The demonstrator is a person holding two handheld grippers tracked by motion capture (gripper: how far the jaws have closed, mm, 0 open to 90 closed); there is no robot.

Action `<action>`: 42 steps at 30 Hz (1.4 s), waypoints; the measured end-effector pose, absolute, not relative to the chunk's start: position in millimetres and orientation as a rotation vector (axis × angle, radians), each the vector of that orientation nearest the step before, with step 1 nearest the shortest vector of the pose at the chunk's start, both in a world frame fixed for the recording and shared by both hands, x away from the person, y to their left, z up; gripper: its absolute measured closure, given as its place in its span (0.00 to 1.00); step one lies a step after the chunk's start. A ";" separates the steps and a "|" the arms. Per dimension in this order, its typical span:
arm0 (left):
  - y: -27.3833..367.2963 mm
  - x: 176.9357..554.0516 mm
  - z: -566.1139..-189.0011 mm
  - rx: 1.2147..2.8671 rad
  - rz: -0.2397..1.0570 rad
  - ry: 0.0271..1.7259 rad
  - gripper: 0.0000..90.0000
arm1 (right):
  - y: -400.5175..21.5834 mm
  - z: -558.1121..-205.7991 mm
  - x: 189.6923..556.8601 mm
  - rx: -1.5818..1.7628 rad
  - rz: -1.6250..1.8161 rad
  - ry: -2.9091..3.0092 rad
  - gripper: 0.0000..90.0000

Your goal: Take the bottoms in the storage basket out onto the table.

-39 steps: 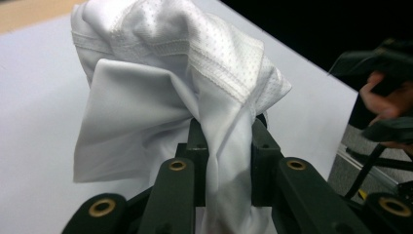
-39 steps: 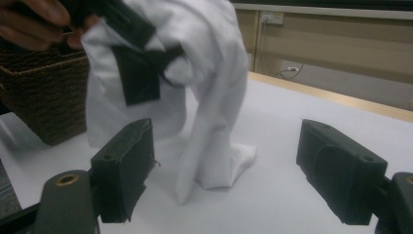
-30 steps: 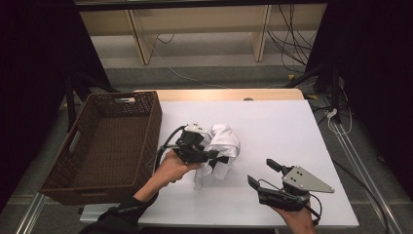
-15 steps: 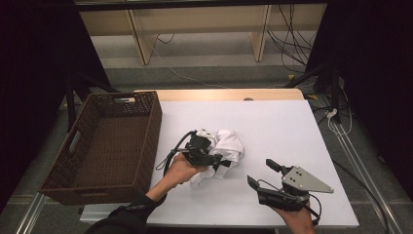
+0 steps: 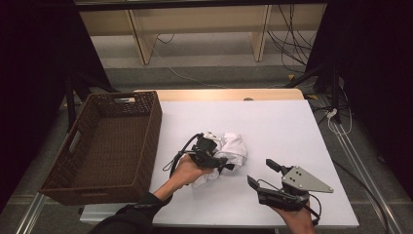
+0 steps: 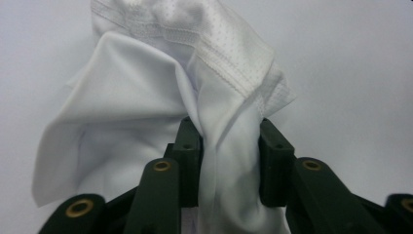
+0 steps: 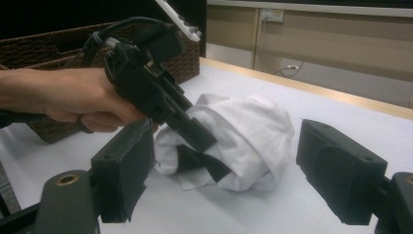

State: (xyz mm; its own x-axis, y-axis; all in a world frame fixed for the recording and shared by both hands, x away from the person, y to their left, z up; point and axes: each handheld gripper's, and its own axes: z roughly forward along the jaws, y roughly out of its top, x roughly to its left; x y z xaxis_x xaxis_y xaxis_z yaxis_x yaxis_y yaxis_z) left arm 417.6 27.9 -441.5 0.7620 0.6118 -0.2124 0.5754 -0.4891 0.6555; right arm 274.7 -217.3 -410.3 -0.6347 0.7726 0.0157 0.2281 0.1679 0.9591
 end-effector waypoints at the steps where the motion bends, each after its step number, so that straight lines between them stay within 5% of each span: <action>1: 26.5 418.0 -442.4 2.213 0.057 0.889 0.68 | -217.4 -410.3 274.7 0.943 1.481 1.965 0.25; 5: 23.6 418.4 -444.0 2.220 0.057 0.893 0.50 | -217.4 -410.3 274.4 0.942 1.487 1.964 0.25; 11: 24.8 417.4 -436.5 2.202 0.060 0.867 0.47 | -217.5 -410.4 274.4 0.943 1.487 1.965 0.25; 21: 28.2 416.3 -425.7 2.167 0.071 0.858 0.28 | -216.8 -410.3 274.0 0.935 1.484 1.966 0.25; 42: 43.6 416.0 -413.5 2.071 0.067 0.859 0.15 | -216.2 -410.2 273.3 0.935 1.486 1.968 0.25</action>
